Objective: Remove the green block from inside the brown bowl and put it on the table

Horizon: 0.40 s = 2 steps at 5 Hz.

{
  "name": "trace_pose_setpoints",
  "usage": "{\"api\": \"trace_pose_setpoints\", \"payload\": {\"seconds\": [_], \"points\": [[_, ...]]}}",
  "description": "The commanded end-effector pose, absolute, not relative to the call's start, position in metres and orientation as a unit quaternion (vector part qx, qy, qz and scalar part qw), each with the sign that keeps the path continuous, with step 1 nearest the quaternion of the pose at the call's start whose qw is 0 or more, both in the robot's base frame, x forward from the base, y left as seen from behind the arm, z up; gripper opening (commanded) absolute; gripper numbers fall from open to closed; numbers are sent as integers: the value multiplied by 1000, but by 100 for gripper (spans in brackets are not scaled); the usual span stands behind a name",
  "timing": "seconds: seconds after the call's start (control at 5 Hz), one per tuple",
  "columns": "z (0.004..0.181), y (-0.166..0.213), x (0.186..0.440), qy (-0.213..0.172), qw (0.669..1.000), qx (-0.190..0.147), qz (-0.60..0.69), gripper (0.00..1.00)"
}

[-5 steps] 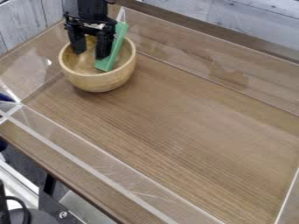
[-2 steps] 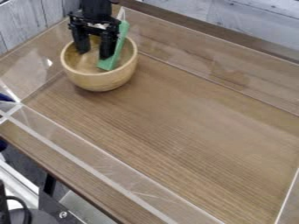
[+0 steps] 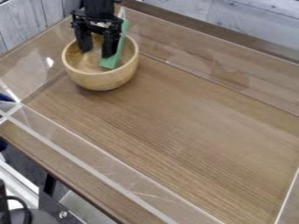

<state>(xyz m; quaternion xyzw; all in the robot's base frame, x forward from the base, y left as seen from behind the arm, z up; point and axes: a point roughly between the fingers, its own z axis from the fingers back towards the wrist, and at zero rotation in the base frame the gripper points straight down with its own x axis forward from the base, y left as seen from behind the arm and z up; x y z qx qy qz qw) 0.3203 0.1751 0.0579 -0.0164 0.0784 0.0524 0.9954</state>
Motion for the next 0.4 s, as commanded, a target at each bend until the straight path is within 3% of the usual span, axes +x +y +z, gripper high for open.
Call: {"api": "trace_pose_setpoints", "payload": {"seconds": [0.0, 0.2], "points": [[74, 177, 333, 48, 998, 0, 46, 100], [77, 174, 334, 45, 998, 2, 42, 100]]}}
